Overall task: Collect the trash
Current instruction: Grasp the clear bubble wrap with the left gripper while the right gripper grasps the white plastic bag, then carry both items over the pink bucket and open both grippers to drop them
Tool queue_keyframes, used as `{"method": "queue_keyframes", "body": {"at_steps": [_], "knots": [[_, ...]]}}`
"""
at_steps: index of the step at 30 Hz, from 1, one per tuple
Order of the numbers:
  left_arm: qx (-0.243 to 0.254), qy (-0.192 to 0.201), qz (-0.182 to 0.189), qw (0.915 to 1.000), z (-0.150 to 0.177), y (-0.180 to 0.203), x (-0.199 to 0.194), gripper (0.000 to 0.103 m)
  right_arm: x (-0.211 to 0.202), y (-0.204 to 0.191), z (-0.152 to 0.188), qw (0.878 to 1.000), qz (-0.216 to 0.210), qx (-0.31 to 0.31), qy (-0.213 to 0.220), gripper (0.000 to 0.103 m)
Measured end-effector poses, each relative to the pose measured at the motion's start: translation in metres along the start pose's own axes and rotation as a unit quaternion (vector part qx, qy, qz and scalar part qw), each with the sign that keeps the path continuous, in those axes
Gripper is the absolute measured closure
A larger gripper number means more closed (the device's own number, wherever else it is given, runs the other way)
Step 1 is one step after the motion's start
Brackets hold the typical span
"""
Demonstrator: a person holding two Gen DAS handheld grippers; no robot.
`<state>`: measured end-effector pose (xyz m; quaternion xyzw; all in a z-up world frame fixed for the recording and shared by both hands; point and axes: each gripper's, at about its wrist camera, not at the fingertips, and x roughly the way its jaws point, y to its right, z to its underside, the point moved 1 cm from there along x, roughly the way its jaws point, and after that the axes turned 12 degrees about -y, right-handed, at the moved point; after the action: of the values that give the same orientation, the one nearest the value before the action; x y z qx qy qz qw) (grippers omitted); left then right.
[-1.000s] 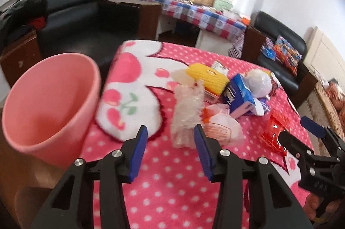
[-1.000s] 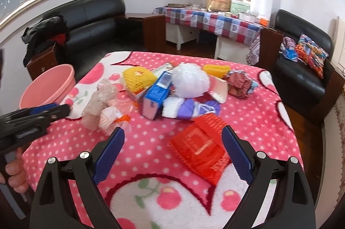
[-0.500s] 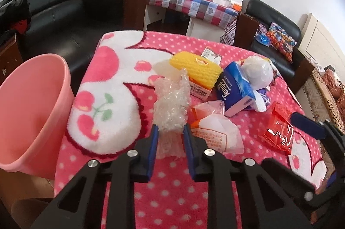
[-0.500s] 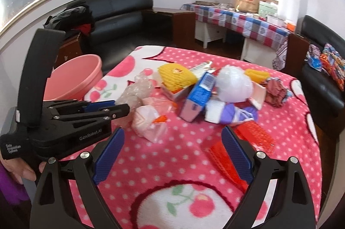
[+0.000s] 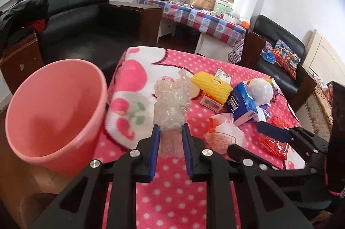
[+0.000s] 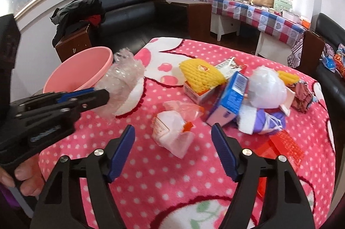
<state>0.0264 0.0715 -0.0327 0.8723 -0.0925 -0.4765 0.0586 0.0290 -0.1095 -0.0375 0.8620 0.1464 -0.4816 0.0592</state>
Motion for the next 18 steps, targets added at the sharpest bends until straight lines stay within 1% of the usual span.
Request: {"method": "queue_keyframes", "body": {"at_steps": [2, 6, 10, 12, 16, 18], "knots": [[-0.002, 0.003, -0.003, 1.0000, 0.003, -0.004, -0.004, 0.083, 0.008, -0.004, -0.002, 1.000, 0.008, -0.005, -0.010, 0.040], [-0.004, 0.005, -0.008, 0.9999, 0.009, -0.008, -0.011, 0.083, 0.020, -0.008, -0.004, 0.999, 0.020, -0.001, -0.030, 0.055], [-0.003, 0.007, -0.009, 0.9999, 0.014, -0.010, -0.018, 0.083, 0.022, -0.011, -0.003, 0.999, 0.028, -0.004, -0.031, 0.066], [-0.005, 0.009, -0.009, 0.9999, 0.015, -0.011, -0.021, 0.083, 0.020, -0.014, -0.001, 0.999, 0.034, -0.008, -0.031, 0.070], [-0.008, 0.016, -0.008, 0.9998, 0.019, -0.014, -0.028, 0.083, 0.011, -0.019, 0.001, 0.999, 0.037, -0.015, -0.024, 0.071], [-0.010, 0.020, -0.009, 0.9997, 0.022, -0.015, -0.032, 0.083, 0.001, -0.026, 0.001, 0.999, 0.041, -0.022, -0.013, 0.071]]}}
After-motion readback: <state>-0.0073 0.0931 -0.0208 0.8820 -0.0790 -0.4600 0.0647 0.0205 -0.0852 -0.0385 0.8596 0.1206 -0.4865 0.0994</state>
